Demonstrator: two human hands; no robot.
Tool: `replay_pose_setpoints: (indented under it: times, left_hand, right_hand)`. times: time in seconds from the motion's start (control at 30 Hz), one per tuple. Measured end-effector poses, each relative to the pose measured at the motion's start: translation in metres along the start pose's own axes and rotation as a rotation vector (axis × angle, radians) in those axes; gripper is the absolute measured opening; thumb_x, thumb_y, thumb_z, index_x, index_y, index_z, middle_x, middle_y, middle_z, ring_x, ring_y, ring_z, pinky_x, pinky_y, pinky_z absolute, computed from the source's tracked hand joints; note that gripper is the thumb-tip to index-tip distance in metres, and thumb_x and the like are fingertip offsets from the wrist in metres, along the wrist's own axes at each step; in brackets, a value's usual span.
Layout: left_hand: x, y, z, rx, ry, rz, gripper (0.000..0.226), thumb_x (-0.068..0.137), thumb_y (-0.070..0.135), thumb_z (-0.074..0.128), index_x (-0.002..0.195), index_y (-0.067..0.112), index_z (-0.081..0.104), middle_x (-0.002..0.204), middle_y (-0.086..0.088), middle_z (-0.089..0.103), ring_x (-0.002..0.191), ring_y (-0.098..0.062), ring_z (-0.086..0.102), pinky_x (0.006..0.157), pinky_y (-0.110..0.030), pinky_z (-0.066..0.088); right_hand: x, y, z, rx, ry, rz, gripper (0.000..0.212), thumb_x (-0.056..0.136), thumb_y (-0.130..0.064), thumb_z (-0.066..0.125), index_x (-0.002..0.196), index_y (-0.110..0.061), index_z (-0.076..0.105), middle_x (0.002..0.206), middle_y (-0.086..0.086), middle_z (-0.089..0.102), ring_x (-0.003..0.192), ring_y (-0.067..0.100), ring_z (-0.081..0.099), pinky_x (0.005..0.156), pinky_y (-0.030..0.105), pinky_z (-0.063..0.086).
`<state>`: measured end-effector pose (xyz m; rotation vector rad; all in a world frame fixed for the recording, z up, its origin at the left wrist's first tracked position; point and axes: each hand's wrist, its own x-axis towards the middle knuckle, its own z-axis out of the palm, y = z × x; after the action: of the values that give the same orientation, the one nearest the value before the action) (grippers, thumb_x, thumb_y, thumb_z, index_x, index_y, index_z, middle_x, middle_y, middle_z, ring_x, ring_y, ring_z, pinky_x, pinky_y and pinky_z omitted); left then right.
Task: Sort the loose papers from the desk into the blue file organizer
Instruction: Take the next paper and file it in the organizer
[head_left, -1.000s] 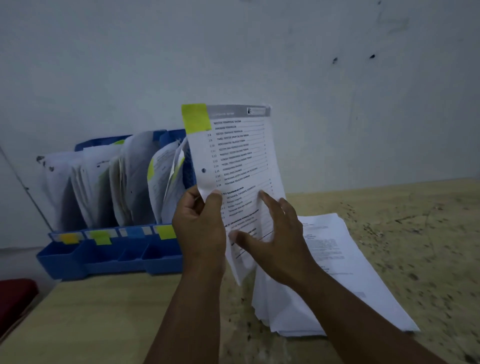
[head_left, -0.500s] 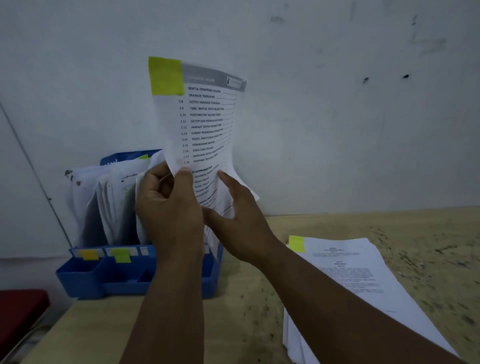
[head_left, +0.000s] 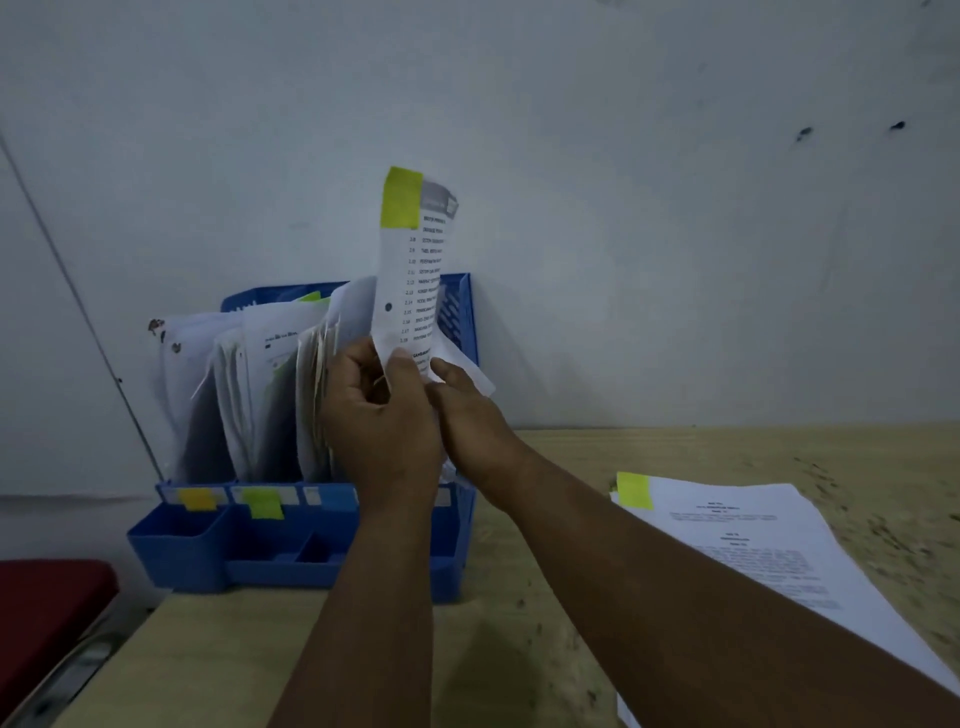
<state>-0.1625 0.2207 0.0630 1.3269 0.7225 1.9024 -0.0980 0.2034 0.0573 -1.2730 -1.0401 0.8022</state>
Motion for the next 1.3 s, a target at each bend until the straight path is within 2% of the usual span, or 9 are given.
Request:
replay_pose_setpoints:
  times: [0.07,0.17,0.27,0.43,0.73,0.8,0.93,1.1,1.3]
  left_hand:
    - [0.002,-0.007,0.0,0.019,-0.013,0.002,0.016,0.098,0.016,0.062,0.113,0.012,0.069,0.109,0.0,0.073,0.1,-0.009,0.07,0.075,-0.014,0.057]
    - [0.005,-0.014,-0.002,0.053,-0.04,0.009,0.016,0.099,0.018,0.062,0.113,0.012,0.068,0.108,-0.001,0.073,0.1,-0.011,0.07,0.077,-0.02,0.059]
    - [0.007,-0.015,-0.003,0.087,-0.061,0.022,0.014,0.099,0.017,0.062,0.11,0.015,0.069,0.104,0.003,0.073,0.097,-0.007,0.07,0.077,-0.02,0.059]
    - [0.008,-0.014,-0.004,0.138,-0.11,0.067,0.009,0.1,0.016,0.06,0.103,0.022,0.066,0.093,0.012,0.069,0.088,0.0,0.066,0.075,-0.012,0.053]
    - [0.015,-0.028,-0.018,0.456,-0.452,-0.055,0.011,0.104,0.023,0.051,0.097,0.024,0.06,0.089,0.007,0.067,0.078,-0.002,0.062,0.06,-0.02,0.044]
    - [0.017,-0.028,-0.024,0.564,-0.557,-0.025,0.014,0.104,0.02,0.049,0.096,0.02,0.061,0.087,0.004,0.067,0.075,-0.003,0.06,0.059,-0.021,0.041]
    - [0.018,-0.02,-0.026,0.703,-0.631,0.052,0.013,0.101,0.013,0.056,0.109,0.015,0.066,0.097,0.005,0.067,0.086,-0.009,0.062,0.076,-0.023,0.046]
    - [0.02,-0.02,-0.028,0.787,-0.63,0.156,0.016,0.089,-0.002,0.065,0.1,0.011,0.069,0.091,0.001,0.068,0.073,0.001,0.052,0.064,-0.004,0.036]
    - [0.023,-0.018,-0.03,0.696,-0.599,0.213,0.025,0.085,-0.003,0.067,0.101,0.017,0.069,0.085,0.007,0.068,0.076,-0.005,0.062,0.063,-0.017,0.045]
  right_hand:
    - [0.005,0.001,0.004,0.067,-0.01,0.045,0.072,0.079,-0.058,0.056,0.144,-0.03,0.048,0.132,0.007,0.064,0.114,0.021,0.063,0.103,0.042,0.05]
    - [0.011,0.003,-0.003,0.143,-0.054,0.024,0.015,0.102,-0.037,0.049,0.102,-0.03,0.062,0.099,0.001,0.07,0.09,0.014,0.066,0.091,0.034,0.053]
    - [0.015,0.004,-0.002,0.125,-0.068,0.025,0.023,0.106,-0.03,0.044,0.09,-0.032,0.061,0.088,-0.003,0.068,0.084,0.012,0.065,0.086,0.031,0.053]
    - [0.022,0.008,0.005,0.226,-0.08,0.017,0.024,0.107,-0.03,0.041,0.105,-0.022,0.063,0.089,-0.004,0.068,0.078,0.003,0.064,0.067,0.015,0.053]
    - [0.024,0.004,0.015,0.339,0.077,0.05,0.05,0.099,-0.052,0.051,0.134,-0.018,0.061,0.126,0.009,0.068,0.119,0.023,0.063,0.111,0.041,0.044]
    - [0.023,0.004,0.01,0.334,0.053,0.032,0.048,0.097,-0.054,0.054,0.131,-0.021,0.059,0.124,0.006,0.068,0.117,0.021,0.063,0.112,0.041,0.043]
    - [0.022,0.007,0.011,0.202,0.042,-0.013,0.083,0.073,-0.067,0.064,0.143,-0.027,0.049,0.126,0.002,0.066,0.112,0.019,0.065,0.104,0.045,0.05]
    - [0.019,0.007,0.008,0.007,0.104,-0.049,0.043,0.102,-0.039,0.041,0.144,-0.028,0.044,0.128,0.0,0.06,0.116,0.022,0.059,0.107,0.047,0.046]
    - [0.01,-0.007,0.009,-0.074,0.116,-0.113,0.04,0.108,-0.031,0.033,0.148,-0.026,0.039,0.127,-0.003,0.054,0.121,0.019,0.053,0.112,0.042,0.041]
